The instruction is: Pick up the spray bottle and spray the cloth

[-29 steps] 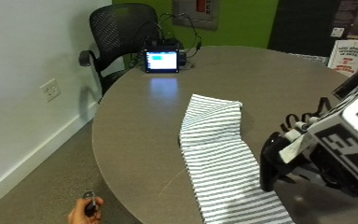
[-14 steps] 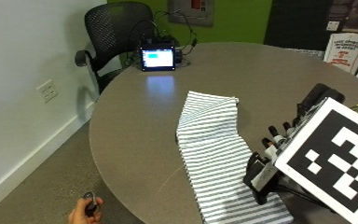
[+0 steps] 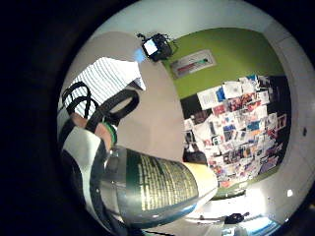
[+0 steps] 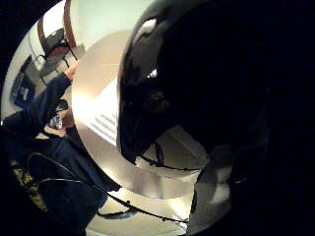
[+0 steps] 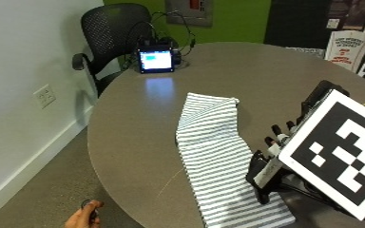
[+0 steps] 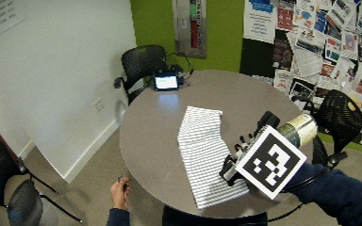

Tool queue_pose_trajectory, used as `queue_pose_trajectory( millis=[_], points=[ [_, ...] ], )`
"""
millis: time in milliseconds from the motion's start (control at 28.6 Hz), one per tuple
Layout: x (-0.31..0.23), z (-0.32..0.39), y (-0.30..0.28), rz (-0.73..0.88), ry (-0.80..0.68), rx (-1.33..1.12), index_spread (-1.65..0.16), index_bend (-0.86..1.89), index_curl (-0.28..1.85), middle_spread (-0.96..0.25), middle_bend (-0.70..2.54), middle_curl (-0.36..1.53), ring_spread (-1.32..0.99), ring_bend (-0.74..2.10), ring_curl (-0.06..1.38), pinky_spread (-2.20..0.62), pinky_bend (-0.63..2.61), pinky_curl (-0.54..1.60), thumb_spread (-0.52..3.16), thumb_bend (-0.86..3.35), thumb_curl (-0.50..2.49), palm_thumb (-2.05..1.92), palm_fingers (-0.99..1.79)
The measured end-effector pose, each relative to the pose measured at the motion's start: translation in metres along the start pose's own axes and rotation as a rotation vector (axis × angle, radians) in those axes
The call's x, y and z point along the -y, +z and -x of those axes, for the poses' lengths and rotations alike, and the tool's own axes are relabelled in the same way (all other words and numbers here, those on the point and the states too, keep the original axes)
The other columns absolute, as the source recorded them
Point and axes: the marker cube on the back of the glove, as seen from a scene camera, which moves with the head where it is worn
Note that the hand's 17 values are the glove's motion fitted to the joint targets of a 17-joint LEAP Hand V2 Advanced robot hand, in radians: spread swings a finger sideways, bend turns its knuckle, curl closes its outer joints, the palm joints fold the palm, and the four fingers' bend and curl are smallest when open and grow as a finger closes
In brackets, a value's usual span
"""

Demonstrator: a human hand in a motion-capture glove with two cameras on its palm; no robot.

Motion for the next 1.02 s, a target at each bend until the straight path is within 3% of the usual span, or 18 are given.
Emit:
queue_pose_trajectory(
  millis=[350,490,1016],
  points=[
    [0.0,-0.003,-0.003,0.018,0.006,0.015,-0.26,0.35,0.57,-0.14,0.6,0.48,-0.2,0.65,0.43,-0.24,0.38,0.38,1.01,-0.02,0.65,0.89,1.4],
    [-0.008,-0.009,-0.004,0.017,0.072,0.119,-0.26,0.35,0.57,-0.14,0.6,0.48,-0.2,0.65,0.43,-0.24,0.38,0.38,1.0,-0.02,0.66,0.89,1.4],
    [-0.045,-0.077,-0.01,-0.098,0.633,1.13,-0.26,0.33,0.57,-0.14,0.61,0.49,-0.2,0.63,0.42,-0.24,0.4,0.38,0.98,-0.02,0.67,0.89,1.38]
  ],
)
